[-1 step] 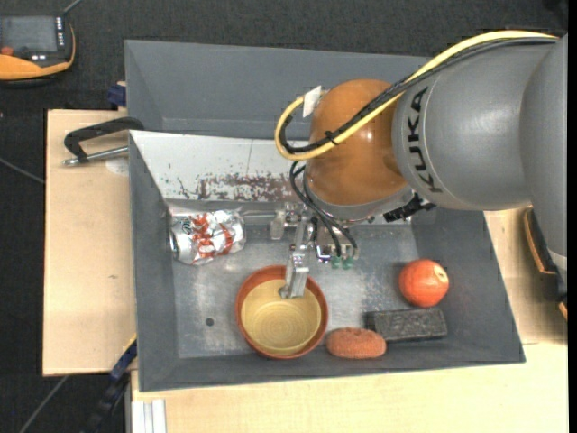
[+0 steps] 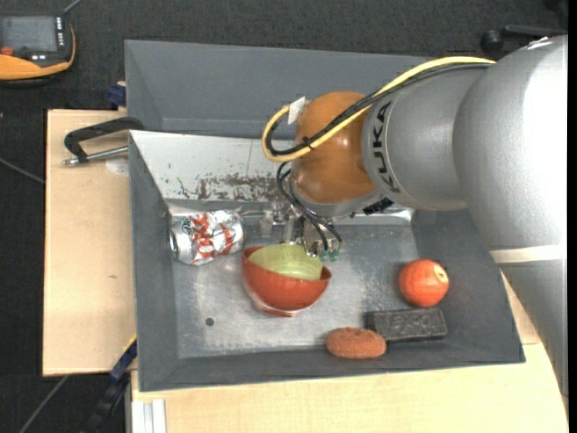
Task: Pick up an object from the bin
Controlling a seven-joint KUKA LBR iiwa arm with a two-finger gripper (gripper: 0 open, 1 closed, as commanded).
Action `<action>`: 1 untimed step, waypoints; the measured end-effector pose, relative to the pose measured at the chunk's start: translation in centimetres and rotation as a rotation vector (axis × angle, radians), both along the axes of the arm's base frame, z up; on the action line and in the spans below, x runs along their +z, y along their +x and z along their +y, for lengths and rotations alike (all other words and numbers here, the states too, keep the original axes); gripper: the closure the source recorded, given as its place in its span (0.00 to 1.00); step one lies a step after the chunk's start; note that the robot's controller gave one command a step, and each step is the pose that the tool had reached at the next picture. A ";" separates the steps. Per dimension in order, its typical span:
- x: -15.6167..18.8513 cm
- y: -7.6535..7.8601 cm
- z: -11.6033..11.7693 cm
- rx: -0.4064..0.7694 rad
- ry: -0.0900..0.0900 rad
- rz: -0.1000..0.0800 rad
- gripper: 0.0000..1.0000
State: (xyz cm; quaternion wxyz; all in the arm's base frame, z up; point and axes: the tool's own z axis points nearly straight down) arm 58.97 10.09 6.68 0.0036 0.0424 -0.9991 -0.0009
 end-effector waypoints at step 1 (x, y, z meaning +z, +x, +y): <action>1.0 -1.6 3.3 0.018 -0.003 -0.006 0.00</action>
Offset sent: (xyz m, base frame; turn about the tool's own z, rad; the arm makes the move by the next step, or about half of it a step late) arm -0.0424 0.0964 0.0065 -0.0414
